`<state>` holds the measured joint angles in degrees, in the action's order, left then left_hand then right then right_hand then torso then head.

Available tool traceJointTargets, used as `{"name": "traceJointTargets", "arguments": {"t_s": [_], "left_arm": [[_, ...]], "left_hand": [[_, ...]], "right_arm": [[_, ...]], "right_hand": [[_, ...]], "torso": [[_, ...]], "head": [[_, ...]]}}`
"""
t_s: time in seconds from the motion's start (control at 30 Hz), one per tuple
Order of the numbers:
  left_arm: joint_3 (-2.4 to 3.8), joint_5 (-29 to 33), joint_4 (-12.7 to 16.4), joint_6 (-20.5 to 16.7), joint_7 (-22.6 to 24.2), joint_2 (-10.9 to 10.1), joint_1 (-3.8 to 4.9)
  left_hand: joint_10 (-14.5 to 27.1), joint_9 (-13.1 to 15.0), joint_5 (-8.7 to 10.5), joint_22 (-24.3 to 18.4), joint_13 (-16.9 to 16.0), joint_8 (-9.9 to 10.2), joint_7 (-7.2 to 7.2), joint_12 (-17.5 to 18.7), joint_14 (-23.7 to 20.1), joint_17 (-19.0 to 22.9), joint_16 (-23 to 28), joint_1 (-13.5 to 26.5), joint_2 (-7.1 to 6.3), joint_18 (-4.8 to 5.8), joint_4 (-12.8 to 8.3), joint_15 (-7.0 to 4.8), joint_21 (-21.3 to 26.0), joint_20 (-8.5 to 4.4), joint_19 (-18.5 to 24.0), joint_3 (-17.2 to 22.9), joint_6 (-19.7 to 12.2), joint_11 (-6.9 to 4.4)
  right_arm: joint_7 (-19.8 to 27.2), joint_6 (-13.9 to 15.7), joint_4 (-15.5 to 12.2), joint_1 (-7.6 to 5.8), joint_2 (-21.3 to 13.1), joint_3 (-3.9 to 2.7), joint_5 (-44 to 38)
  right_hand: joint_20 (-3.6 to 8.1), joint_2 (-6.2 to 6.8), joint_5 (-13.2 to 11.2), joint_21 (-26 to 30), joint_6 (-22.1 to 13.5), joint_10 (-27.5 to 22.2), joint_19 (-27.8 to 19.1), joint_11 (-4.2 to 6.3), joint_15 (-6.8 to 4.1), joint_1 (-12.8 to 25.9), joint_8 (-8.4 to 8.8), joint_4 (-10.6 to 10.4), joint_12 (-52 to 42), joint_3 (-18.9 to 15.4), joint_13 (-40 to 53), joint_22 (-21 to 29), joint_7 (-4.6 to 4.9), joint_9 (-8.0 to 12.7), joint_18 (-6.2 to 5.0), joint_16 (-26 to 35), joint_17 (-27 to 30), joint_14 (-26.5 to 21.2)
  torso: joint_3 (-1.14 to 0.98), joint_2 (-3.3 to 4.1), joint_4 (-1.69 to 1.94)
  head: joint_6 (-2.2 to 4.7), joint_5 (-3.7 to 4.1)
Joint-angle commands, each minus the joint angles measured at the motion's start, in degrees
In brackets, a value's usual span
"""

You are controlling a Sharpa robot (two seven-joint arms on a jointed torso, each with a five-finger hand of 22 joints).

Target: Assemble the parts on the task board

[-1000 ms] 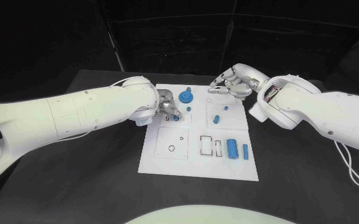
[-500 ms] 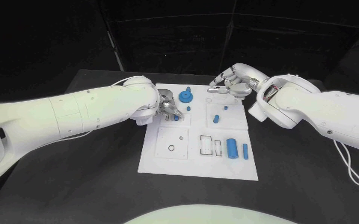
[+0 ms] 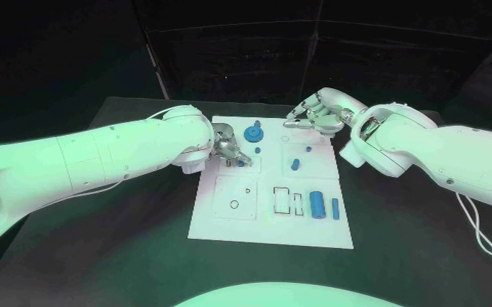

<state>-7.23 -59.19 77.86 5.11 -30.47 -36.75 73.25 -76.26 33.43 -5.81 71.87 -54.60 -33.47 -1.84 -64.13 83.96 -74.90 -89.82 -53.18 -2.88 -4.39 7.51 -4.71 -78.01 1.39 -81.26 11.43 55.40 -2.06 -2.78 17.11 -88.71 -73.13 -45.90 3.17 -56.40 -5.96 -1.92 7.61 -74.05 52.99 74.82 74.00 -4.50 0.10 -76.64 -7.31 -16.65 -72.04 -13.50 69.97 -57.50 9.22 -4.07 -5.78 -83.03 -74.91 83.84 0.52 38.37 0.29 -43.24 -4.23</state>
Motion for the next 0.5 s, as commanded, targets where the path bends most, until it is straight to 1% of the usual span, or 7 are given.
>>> {"name": "traceJointTargets", "arguments": {"t_s": [0.03, 0.07, 0.17, 0.27, 0.4, 0.43, 0.5], "left_arm": [[1.3, -0.19, 0.69, -0.4, 0.29, -0.48, 0.35], [1.96, -0.13, 0.79, -0.33, 0.32, -0.62, 0.39], [3.84, 0.42, 1.11, -0.33, 0.43, -1.11, 0.68], [4.97, 1.32, 1.39, -0.39, 0.49, -1.57, 1.13], [5.84, 2.32, 1.48, 0.71, 0.54, -2.38, 2.12], [5.99, 3.36, 1.0, 1.99, 0.55, -2.57, 2.52], [6.15, 5.37, -0.57, 3.87, 0.55, -2.51, 3.28]], "left_hand": [[0.5, 0.1, 1.06, -0.31, 0.25, 0.22, -0.17, -0.01, 6.04, -15.1, -0.18, -0.76, -0.19, 0.19, 0.28, -0.46, 0.36, -0.13, 0.48, -1.17, 0.24, 0.09], [0.7, 0.16, 2.28, -0.69, 0.55, 0.26, -0.19, 0.12, 6.04, -15.1, -0.18, -1.14, -0.08, 0.11, 0.57, -0.43, 0.67, -0.08, 0.69, -2.12, 0.18, 0.15], [0.32, 0.31, 2.82, -1.4, -0.92, 0.15, -0.22, -1.04, 6.04, -15.1, -0.18, -1.6, -0.2, -0.05, 0.97, -0.39, 1.23, -0.04, 1.06, -3.67, 0.26, 0.18], [0.43, 0.37, 2.86, -1.59, -1.02, 0.14, -0.24, -1.14, 6.04, -15.1, -0.18, -1.83, -0.18, -0.1, 1.16, -0.37, 1.4, -0.04, 1.16, -4.3, 0.18, 0.2], [0.84, 0.4, 2.85, -2.03, -0.66, 0.24, -0.35, -0.92, 6.04, -15.1, -0.18, -2.48, 0.08, -0.19, 1.41, -0.31, 1.77, 0.01, 1.39, -5.26, -0.12, 0.29], [1.77, 0.28, 2.84, -2.99, 0.62, 0.64, -0.62, 0.06, 6.04, -15.1, -0.18, -3.25, 0.34, -0.38, 1.47, -0.16, 2.52, 0.1, 1.93, -5.9, -0.83, 0.49], [3.81, -0.06, 2.83, -4.71, 3.43, 1.43, -1.2, 2.3, 6.04, -15.07, -0.16, -4.34, 0.74, -0.72, 1.79, 0.26, 3.89, 0.41, 2.94, -6.93, -2.04, 0.99]], "right_arm": [[0.36, 0.48, 0.1, -0.1, -0.15, -0.04, 0.54], [0.31, 0.49, 0.22, -0.1, -0.25, -0.04, 0.62], [0.2, 0.57, 0.78, -0.1, -0.49, -0.04, 0.76], [0.16, 0.67, 1.3, -0.11, -0.6, -0.04, 0.97], [0.17, 0.79, 1.88, -0.11, -0.6, -0.04, 1.18], [0.24, 0.88, 1.99, -0.11, -0.56, -0.04, 1.21], [0.33, 0.98, 2.11, -0.11, -0.49, -0.04, 1.25]], "right_hand": [[-0.09, 0.09, -0.47, 0.27, -0.44, -0.37, -0.27, 0.07, -0.15, 0.38, -0.26, 0.07, -0.22, -0.45, -0.03, 0.06, 0.09, 0.09, -0.51, 0.2, -3.57, 3.6], [-0.1, 0.1, -0.64, 0.24, -0.45, -0.31, -0.23, 0.06, -0.15, 0.4, -0.26, 0.09, -0.3, -0.51, 0.05, -0.01, 0.1, 0.09, -0.49, 0.12, -3.71, 3.63], [-0.11, 0.14, -1.02, 0.2, -0.47, -0.23, -0.18, 0.06, -0.14, 0.38, -0.29, 0.13, -0.42, -0.63, 0.15, -0.1, 0.1, 0.08, -0.48, 0.03, -3.85, 3.68], [-0.11, 0.15, -1.07, 0.2, -0.47, -0.22, -0.18, 0.06, -0.14, 0.38, -0.29, 0.14, -0.43, -0.65, 0.16, -0.1, 0.1, 0.08, -0.48, 0.02, -3.86, 3.68], [-0.11, 0.15, -1.07, 0.2, -0.47, -0.22, -0.18, 0.06, -0.14, 0.38, -0.29, 0.14, -0.43, -0.65, 0.16, -0.1, 0.1, 0.08, -0.48, 0.02, -3.86, 3.68], [-0.11, 0.15, -1.07, 0.2, -0.47, -0.22, -0.18, 0.06, -0.14, 0.38, -0.29, 0.14, -0.43, -0.65, 0.16, -0.1, 0.1, 0.08, -0.48, 0.02, -3.86, 3.68], [-0.11, 0.16, -1.23, 0.16, -0.48, -0.16, -0.13, 0.06, -0.14, 0.39, -0.3, 0.14, -0.5, -0.7, 0.22, -0.18, 0.1, 0.08, -0.46, 0.0, -3.89, 3.69]], "torso": [[-0.09, -0.03, 0.07], [-0.09, -0.03, 0.17], [-0.01, -0.06, 0.17], [-0.01, -0.04, 0.17], [-0.08, -0.01, 0.08], [-0.07, 0.04, 0.08], [-0.07, 0.07, 0.08]], "head": [[0.0, -0.11], [0.01, -0.02], [0.02, -0.01], [0.19, 0.05], [0.31, -0.1], [0.4, -0.44], [0.65, -0.49]]}}
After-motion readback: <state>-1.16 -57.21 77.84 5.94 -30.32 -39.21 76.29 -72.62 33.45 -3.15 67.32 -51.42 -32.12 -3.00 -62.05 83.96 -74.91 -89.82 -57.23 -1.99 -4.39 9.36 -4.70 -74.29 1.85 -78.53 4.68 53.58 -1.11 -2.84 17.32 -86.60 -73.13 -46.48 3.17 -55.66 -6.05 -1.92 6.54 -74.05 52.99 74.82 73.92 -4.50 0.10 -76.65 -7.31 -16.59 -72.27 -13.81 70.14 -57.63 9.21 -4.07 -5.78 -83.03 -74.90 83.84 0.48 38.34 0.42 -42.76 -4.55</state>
